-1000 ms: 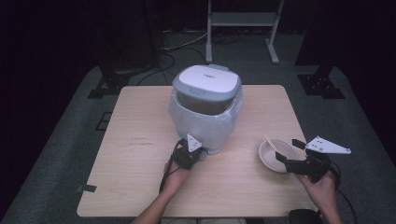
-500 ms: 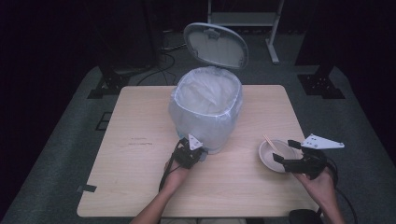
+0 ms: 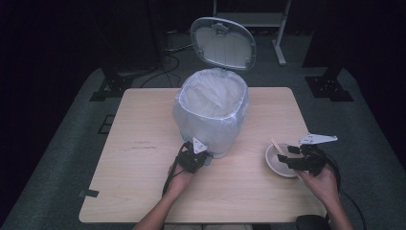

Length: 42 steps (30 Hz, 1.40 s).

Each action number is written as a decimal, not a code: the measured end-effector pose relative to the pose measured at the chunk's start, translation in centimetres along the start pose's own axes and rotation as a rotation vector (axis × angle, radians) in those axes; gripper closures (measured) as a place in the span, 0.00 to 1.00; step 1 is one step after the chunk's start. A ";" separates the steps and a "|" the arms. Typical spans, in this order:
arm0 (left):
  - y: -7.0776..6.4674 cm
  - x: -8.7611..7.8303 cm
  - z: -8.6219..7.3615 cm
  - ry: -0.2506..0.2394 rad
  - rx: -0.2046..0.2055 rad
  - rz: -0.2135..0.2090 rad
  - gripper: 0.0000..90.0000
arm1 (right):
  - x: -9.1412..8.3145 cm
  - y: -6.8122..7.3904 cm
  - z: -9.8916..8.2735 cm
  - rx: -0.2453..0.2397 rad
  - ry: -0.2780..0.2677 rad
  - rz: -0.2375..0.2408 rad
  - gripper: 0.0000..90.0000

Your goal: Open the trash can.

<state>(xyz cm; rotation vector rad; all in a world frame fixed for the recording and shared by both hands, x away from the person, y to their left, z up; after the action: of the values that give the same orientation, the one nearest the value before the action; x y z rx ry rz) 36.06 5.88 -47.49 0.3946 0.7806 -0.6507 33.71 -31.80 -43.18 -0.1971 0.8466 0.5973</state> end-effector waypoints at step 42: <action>0.0 0.0 -0.2 -0.016 -0.005 -0.003 0.99 | -2.8 1.8 3.5 -0.048 0.062 0.077 0.88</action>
<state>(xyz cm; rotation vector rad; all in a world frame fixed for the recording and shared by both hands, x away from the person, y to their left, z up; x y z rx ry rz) 35.97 6.04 -47.64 0.3833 0.7679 -0.6533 33.51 -30.17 -38.64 -0.2285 0.9032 0.6868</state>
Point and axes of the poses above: each handheld gripper's, and its own axes: x roughly forward along the jaws, z roughly out of its top, y roughly to its left, the point moved 1 cm from there along x, roughly forward along the jaws, and after that the axes turned 8 degrees about y, right-handed, at the moved point
